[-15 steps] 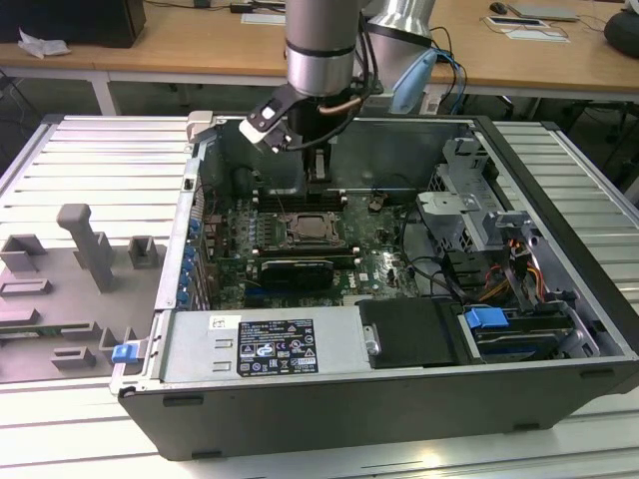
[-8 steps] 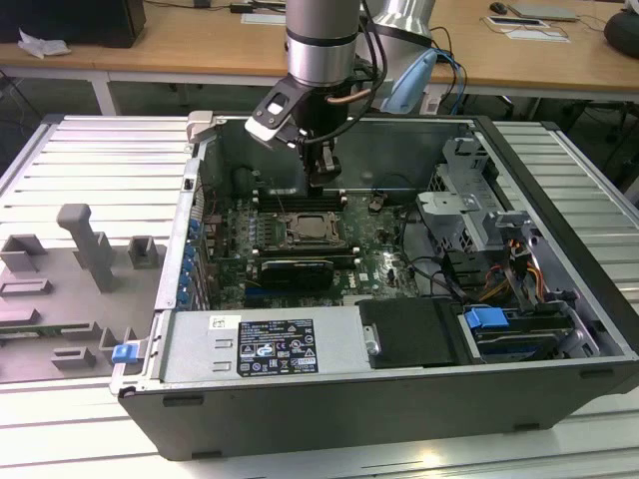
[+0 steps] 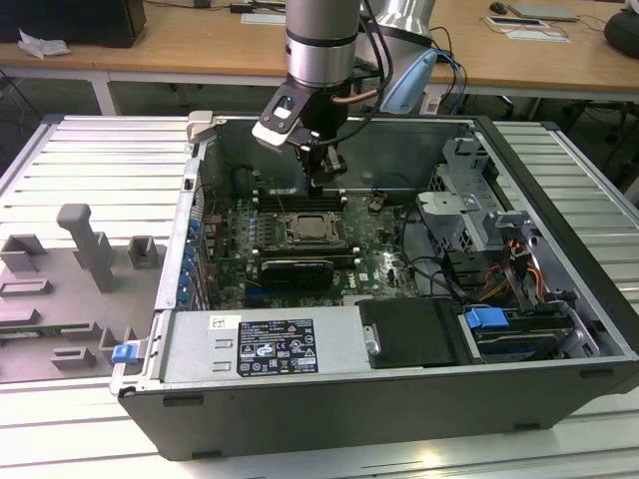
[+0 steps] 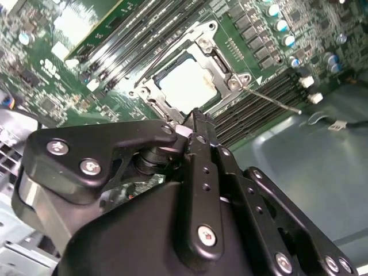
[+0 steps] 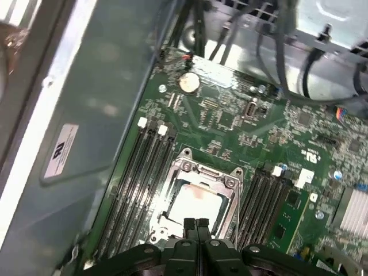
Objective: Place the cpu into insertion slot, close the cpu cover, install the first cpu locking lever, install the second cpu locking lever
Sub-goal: 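Install the first cpu locking lever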
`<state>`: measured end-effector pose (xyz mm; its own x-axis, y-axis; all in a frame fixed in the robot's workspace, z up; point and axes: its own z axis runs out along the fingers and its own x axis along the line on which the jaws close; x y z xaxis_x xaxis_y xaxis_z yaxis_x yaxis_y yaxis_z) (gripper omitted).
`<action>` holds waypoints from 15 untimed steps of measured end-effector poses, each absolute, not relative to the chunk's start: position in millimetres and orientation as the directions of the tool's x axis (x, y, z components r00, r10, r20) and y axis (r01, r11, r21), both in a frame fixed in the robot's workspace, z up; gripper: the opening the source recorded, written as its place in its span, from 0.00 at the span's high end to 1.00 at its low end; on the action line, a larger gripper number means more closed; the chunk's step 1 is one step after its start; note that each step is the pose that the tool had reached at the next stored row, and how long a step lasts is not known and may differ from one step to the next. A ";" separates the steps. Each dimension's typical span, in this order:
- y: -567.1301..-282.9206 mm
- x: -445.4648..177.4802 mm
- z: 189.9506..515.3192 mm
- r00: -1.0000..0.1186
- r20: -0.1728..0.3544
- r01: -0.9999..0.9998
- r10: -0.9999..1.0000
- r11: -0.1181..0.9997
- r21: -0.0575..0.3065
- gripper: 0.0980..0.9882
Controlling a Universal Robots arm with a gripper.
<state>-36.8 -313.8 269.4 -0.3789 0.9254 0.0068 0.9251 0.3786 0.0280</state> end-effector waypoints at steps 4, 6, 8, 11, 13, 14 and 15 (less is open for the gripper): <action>-313.8 -36.8 269.4 -0.468 0.007 0.883 0.884 0.468 0.028 0.99; -313.8 -36.8 269.4 -0.512 0.007 0.859 0.859 0.511 0.028 0.99; -313.8 -36.8 269.4 -0.555 0.007 0.832 0.832 0.555 0.028 0.99; -313.8 -36.8 269.4 -0.604 0.007 0.797 0.797 0.603 0.028 0.99; -313.8 -36.8 269.4 -0.638 0.007 0.770 0.770 0.638 0.028 0.99; -313.8 -36.8 269.4 -0.645 0.007 0.764 0.764 0.645 0.028 0.99; -313.8 -36.8 269.4 -0.652 0.007 0.758 0.758 0.652 0.028 0.99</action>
<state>-36.8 -313.8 269.4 -0.6522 0.7580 0.0068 0.7578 0.6518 0.0281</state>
